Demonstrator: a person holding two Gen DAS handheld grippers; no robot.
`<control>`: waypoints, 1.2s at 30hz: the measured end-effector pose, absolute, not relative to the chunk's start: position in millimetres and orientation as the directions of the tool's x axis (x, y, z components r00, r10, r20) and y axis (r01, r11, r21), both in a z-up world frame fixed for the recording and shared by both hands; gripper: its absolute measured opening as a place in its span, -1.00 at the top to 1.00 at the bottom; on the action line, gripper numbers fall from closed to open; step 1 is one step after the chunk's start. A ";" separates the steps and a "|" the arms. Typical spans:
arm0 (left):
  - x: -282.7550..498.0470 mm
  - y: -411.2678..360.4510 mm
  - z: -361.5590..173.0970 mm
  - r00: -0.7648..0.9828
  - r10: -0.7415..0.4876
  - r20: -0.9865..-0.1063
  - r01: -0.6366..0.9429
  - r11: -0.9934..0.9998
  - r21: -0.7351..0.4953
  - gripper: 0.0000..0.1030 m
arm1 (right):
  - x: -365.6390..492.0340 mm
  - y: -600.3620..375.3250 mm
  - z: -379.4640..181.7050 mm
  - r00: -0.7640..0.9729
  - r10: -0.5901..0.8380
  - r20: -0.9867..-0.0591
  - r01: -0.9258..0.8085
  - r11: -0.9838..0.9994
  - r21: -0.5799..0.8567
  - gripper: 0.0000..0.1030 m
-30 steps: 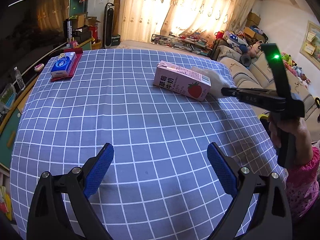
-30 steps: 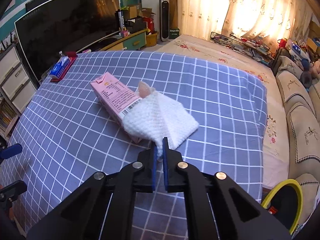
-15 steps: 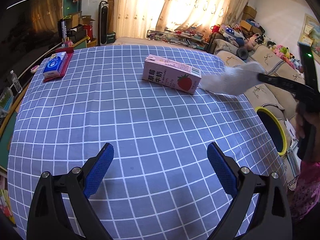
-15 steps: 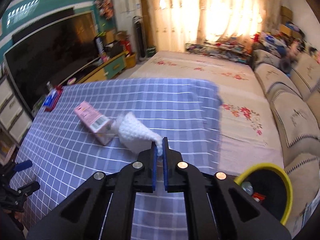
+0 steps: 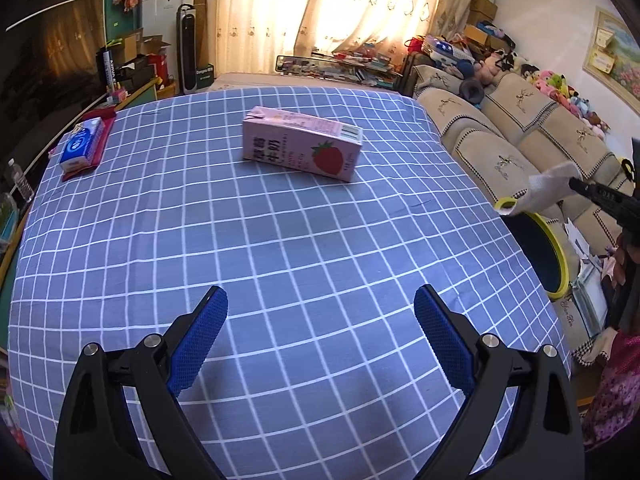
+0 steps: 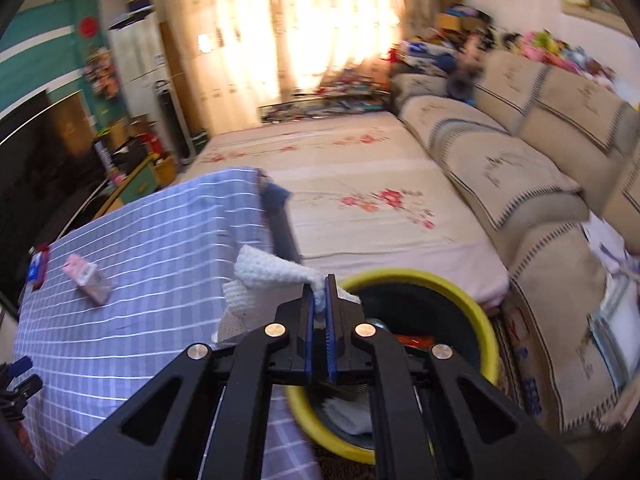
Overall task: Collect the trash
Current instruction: 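Carry the foam sleeve over the yellow bin and open the right gripper, then approach and grasp the pink strawberry milk carton with the left gripper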
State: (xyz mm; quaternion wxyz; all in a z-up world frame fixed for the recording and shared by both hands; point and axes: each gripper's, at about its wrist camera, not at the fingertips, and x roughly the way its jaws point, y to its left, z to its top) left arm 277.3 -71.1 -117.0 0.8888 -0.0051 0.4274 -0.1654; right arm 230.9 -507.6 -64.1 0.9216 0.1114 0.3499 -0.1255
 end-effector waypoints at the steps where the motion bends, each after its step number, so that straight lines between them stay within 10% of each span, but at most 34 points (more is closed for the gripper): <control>1: 277.6 -72.6 -117.3 0.579 -0.299 -0.759 0.292 0.945 -0.150 -0.81 | 229.2 -512.8 -67.2 0.717 -0.166 -0.677 0.325 0.939 0.115 0.90; 9: 286.5 -85.9 -120.7 0.562 -0.302 -0.770 0.312 0.940 -0.140 -0.81 | 226.4 -548.1 -102.1 0.633 -0.226 -0.740 0.435 0.895 0.100 0.86; 13: 299.8 -88.8 -121.3 0.561 -0.303 -0.770 0.329 0.936 -0.128 -0.81 | 227.4 -552.7 -115.8 0.623 -0.218 -0.752 0.456 0.882 0.122 0.15; 36: 447.1 -73.7 -134.3 0.566 -0.288 -0.772 0.427 0.904 -0.024 -0.81 | 241.2 -529.8 -126.4 0.626 -0.147 -0.765 0.380 0.915 0.135 0.09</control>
